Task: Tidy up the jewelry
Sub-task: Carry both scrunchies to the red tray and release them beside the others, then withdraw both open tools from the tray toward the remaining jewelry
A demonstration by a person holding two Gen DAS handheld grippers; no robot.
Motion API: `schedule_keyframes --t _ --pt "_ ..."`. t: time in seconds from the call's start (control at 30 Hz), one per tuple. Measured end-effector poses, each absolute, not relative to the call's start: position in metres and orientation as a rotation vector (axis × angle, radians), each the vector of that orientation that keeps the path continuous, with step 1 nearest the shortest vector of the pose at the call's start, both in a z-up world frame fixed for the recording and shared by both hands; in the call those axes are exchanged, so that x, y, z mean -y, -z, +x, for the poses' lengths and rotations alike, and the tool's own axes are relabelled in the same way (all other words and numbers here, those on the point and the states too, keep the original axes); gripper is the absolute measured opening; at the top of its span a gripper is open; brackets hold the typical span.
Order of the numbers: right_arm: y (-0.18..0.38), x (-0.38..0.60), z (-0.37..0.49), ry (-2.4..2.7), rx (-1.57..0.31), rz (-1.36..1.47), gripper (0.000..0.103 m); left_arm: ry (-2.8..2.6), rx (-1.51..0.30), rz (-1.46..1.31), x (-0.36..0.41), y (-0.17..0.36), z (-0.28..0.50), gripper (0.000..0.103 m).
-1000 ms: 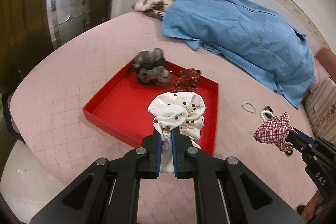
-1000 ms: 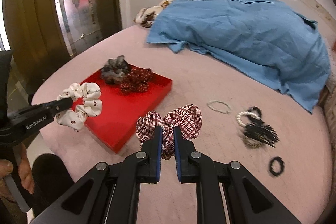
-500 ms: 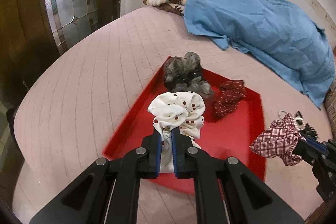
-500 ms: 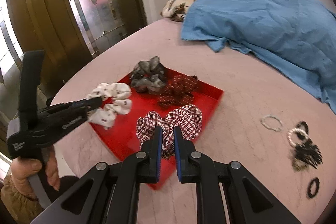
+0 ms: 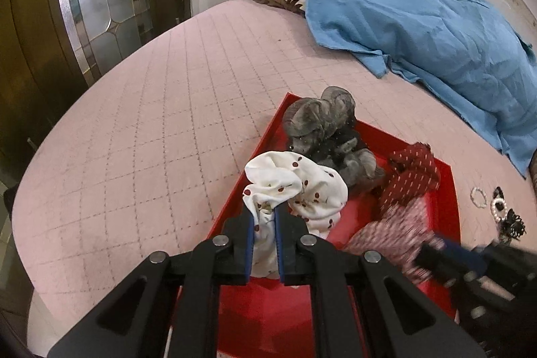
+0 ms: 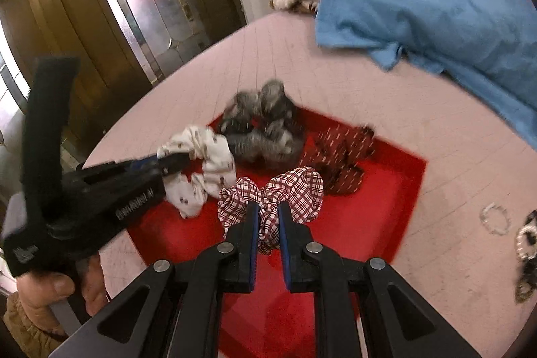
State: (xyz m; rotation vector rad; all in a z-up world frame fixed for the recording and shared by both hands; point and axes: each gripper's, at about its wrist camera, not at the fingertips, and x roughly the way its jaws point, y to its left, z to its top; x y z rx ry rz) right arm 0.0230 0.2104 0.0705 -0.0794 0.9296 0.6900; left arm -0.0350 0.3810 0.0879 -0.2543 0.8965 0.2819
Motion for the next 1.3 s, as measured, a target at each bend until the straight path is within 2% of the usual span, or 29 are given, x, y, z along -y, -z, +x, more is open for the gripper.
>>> schedule_keyframes --t 0.17,0.2,0.3,0.37,0.47,0.53,0.67,0.87,1.3 --pt "-0.056 -0.214 0.023 -0.716 -0.974 -0.096 0.015 -0.268 -0.888 -0.283 -0.384 -0.088 -0.034 0.024" --pt "-0.055 -0.215 0.023 -0.725 -0.977 -0.099 0.015 -0.269 -0.887 -0.289 -0.384 -0.089 -0.034 0.029" --pt "-0.058 -0.218 0.02 -0.737 -0.97 -0.112 0.028 -0.276 -0.869 -0.313 -0.384 -0.095 -0.039 0.044" --pt "-0.061 -0.219 0.017 -0.743 -0.956 -0.121 0.042 -0.269 -0.854 -0.324 -0.382 -0.102 -0.044 0.045" --pt "-0.068 -0.215 0.01 -0.75 -0.932 -0.127 0.045 -0.252 -0.834 -0.346 -0.38 -0.115 -0.054 0.047" --pt "-0.072 -0.212 0.007 -0.759 -0.922 -0.127 0.046 -0.241 -0.812 -0.364 -0.378 -0.125 -0.063 0.054" --pt "-0.082 -0.203 -0.006 -0.769 -0.895 -0.129 0.055 -0.252 -0.765 -0.395 -0.375 -0.145 -0.083 0.059" --pt "-0.095 -0.186 -0.022 -0.764 -0.874 -0.125 0.058 -0.335 -0.735 -0.337 -0.36 -0.166 -0.107 0.067" --pt "-0.103 -0.119 -0.053 -0.668 -0.887 -0.095 0.066 -0.33 -0.766 -0.22 -0.297 -0.178 -0.132 0.072"
